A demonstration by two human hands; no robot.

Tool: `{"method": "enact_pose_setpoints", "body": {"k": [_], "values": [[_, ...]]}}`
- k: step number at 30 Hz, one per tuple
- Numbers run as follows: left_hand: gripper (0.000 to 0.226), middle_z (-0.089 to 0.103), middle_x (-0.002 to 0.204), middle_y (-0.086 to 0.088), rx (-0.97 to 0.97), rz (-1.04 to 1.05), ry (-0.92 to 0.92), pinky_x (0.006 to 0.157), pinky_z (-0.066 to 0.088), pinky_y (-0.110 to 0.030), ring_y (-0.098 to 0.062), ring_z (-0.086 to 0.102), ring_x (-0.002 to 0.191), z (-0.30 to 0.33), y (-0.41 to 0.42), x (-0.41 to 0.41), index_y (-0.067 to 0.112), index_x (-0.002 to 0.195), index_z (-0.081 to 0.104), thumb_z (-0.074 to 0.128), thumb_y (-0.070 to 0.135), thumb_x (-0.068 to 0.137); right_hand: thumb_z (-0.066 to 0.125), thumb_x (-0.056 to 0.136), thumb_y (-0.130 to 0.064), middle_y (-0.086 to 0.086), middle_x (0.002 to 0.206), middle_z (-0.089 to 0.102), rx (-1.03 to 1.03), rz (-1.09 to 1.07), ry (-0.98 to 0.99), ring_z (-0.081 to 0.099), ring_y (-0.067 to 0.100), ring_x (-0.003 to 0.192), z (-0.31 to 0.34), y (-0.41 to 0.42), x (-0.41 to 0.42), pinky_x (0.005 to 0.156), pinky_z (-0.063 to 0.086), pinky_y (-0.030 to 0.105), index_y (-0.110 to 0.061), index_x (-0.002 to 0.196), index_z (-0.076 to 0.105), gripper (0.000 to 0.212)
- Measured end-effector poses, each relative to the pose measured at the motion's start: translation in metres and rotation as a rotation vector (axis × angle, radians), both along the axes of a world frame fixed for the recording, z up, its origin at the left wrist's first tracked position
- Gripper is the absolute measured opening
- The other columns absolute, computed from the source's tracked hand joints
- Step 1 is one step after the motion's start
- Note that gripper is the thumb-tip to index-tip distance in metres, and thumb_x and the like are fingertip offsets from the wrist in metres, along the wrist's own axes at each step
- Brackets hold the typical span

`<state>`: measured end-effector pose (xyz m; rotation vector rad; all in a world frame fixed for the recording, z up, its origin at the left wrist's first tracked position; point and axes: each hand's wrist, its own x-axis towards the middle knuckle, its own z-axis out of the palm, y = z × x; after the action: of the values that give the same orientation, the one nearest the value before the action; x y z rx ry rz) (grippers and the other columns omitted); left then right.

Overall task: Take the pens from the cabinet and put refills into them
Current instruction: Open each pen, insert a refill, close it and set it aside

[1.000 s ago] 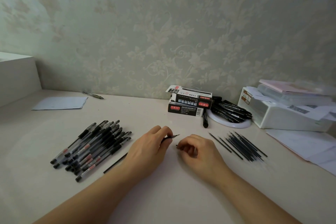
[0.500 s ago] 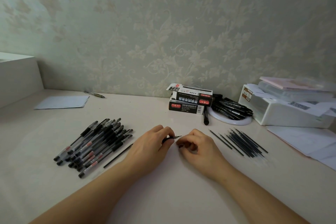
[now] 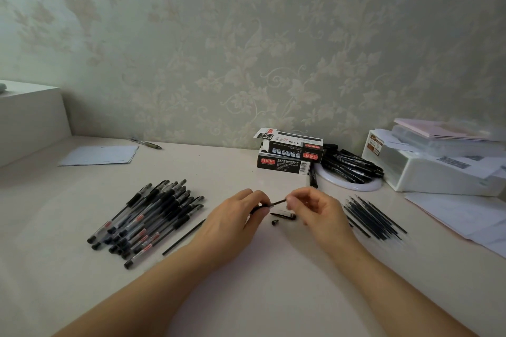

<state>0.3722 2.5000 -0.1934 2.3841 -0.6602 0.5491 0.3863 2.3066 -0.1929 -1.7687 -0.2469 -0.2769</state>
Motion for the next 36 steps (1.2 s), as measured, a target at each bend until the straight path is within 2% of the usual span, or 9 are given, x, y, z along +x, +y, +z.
{"method": "enact_pose_setpoints", "body": {"k": [4,6,10,14,17,23,26,33,36], "values": [[0.011,0.051,0.090,0.016,0.013,0.048,-0.006,0.070,0.047,-0.032,-0.007,0.048,0.073,0.001,0.003,0.001,0.032,0.102,0.055,0.045,0.034,0.098,0.050,0.102,-0.018,0.003,0.091,0.075,0.510,-0.042,0.092,0.066,0.009,0.071,0.008,-0.012,0.007,0.062,0.052,0.022,-0.016,0.093,0.059,0.012],[0.011,0.051,0.090,0.016,0.019,0.062,-0.007,0.069,0.047,-0.031,-0.007,0.049,0.072,0.001,0.004,0.000,0.032,0.102,0.055,0.046,0.035,0.098,0.047,0.103,-0.019,0.001,0.083,0.075,0.592,-0.168,0.044,0.064,0.010,0.068,0.011,-0.021,0.010,0.062,0.052,0.023,-0.017,0.095,0.055,0.011],[0.012,0.051,0.091,0.015,0.051,0.098,-0.004,0.068,0.048,-0.030,-0.005,0.049,0.068,0.002,0.006,0.000,0.031,0.105,0.055,0.049,0.036,0.096,0.056,0.098,-0.030,-0.007,0.074,0.066,0.085,-0.422,-0.179,0.054,0.000,0.059,0.008,-0.040,0.016,0.059,0.042,0.020,-0.027,0.093,0.060,0.007],[0.016,0.048,0.094,0.014,0.121,0.157,0.015,0.068,0.048,-0.030,-0.009,0.051,0.076,0.007,0.010,-0.004,0.029,0.108,0.053,0.052,0.037,0.094,0.068,0.090,-0.025,-0.008,0.075,0.063,-0.518,-0.402,-0.275,0.056,0.007,0.063,-0.005,-0.041,0.019,0.060,0.043,0.024,-0.024,0.087,0.070,0.004],[0.021,0.046,0.094,0.011,0.214,0.289,0.061,0.069,0.050,-0.031,-0.014,0.055,0.080,0.014,0.019,-0.006,0.027,0.106,0.052,0.056,0.042,0.091,0.069,0.089,-0.024,-0.006,0.084,0.062,-0.743,-0.351,-0.226,0.058,0.015,0.076,-0.014,-0.041,0.020,0.068,0.047,0.030,-0.023,0.089,0.075,0.005],[0.041,0.053,0.104,-0.001,0.419,0.464,0.340,0.084,0.046,-0.030,-0.020,0.053,0.100,0.023,0.045,-0.010,0.017,0.102,0.051,0.061,0.052,0.084,0.069,0.089,-0.025,-0.006,0.088,0.060,-0.800,-0.341,-0.210,0.058,0.018,0.083,-0.016,-0.042,0.023,0.075,0.050,0.033,-0.022,0.099,0.075,0.012],[0.034,0.058,0.106,-0.003,0.467,0.470,0.420,0.083,0.046,-0.029,-0.021,0.055,0.101,0.027,0.051,-0.011,0.015,0.098,0.055,0.062,0.045,0.085,0.070,0.089,-0.028,-0.006,0.093,0.060,-0.792,-0.340,-0.226,0.059,0.017,0.089,-0.016,-0.041,0.022,0.081,0.052,0.037,-0.023,0.104,0.073,0.017],[0.018,0.059,0.106,-0.005,0.541,0.444,0.357,0.082,0.047,-0.034,-0.023,0.055,0.095,0.027,0.044,-0.012,0.015,0.087,0.042,0.047,0.029,0.097,0.067,0.089,-0.023,-0.005,0.095,0.061,-0.788,-0.359,-0.269,0.058,0.019,0.092,-0.013,-0.039,0.019,0.081,0.050,0.038,-0.021,0.107,0.072,0.018],[0.017,0.057,0.102,-0.005,0.453,0.442,0.298,0.077,0.042,-0.034,-0.024,0.053,0.094,0.025,0.036,-0.014,0.015,0.087,0.039,0.043,0.027,0.099,0.066,0.091,-0.020,-0.010,0.092,0.060,-0.684,-0.359,-0.373,0.057,0.013,0.083,-0.005,-0.032,0.014,0.075,0.050,0.027,-0.021,0.103,0.073,0.014]]}}
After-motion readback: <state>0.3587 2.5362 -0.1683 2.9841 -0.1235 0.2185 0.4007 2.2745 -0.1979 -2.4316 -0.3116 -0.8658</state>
